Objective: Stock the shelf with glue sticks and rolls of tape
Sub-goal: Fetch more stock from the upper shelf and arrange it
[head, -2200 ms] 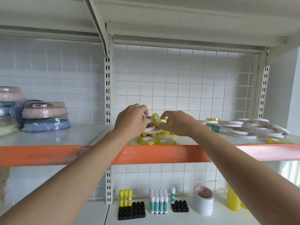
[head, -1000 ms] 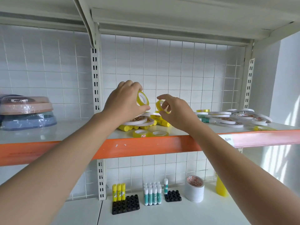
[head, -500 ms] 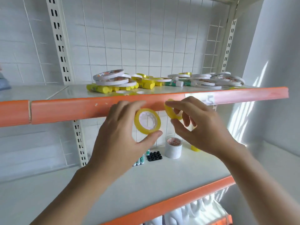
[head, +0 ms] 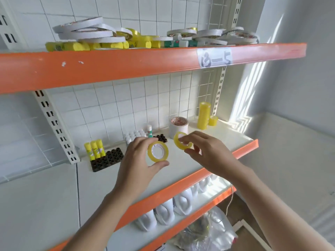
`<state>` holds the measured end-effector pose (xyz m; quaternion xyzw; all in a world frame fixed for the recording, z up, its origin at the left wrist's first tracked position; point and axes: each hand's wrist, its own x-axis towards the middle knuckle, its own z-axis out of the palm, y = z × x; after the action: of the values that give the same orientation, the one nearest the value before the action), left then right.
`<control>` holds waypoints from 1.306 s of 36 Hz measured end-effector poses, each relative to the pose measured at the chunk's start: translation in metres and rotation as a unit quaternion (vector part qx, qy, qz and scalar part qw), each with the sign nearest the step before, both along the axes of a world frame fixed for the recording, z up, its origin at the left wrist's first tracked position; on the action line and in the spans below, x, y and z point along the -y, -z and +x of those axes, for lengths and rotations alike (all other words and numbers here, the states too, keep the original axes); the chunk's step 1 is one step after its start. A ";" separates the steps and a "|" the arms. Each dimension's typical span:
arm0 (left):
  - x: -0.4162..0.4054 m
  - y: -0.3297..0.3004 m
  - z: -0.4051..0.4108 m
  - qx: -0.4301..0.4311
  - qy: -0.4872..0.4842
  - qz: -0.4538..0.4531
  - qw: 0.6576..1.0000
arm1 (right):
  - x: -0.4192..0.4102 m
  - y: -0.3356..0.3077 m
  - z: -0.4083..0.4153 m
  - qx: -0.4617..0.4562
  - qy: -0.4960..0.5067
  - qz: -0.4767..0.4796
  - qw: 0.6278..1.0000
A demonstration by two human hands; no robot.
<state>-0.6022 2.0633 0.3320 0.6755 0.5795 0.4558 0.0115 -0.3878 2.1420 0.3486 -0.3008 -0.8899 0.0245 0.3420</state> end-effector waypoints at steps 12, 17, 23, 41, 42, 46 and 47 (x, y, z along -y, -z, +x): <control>-0.044 0.071 0.005 0.040 -0.085 -0.152 0.984 | -0.066 0.071 -0.013 0.087 -0.055 -0.108 0.989; -0.066 0.094 0.017 0.021 -0.117 -0.201 0.972 | -0.099 0.101 -0.006 0.113 -0.065 -0.138 0.982; -0.099 0.110 0.042 0.008 -0.144 -0.231 0.962 | -0.139 0.124 0.014 0.118 -0.046 -0.157 0.979; -0.184 0.129 0.128 0.073 -0.126 -0.226 0.963 | -0.213 0.153 0.081 0.040 0.053 -0.150 0.986; -0.188 0.129 0.131 0.068 -0.119 -0.222 0.965 | -0.214 0.153 0.083 0.039 0.055 -0.148 0.987; -0.202 0.135 0.146 0.047 -0.110 -0.204 0.972 | -0.220 0.153 0.095 0.044 0.069 -0.146 0.986; -0.204 0.137 0.150 0.041 -0.109 -0.197 0.974 | -0.222 0.153 0.099 0.046 0.075 -0.148 0.985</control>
<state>-0.4524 2.2674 0.1947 0.5735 0.7270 0.3587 0.1182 -0.2888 2.3644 0.1956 -0.4148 -0.8661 0.1166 0.2534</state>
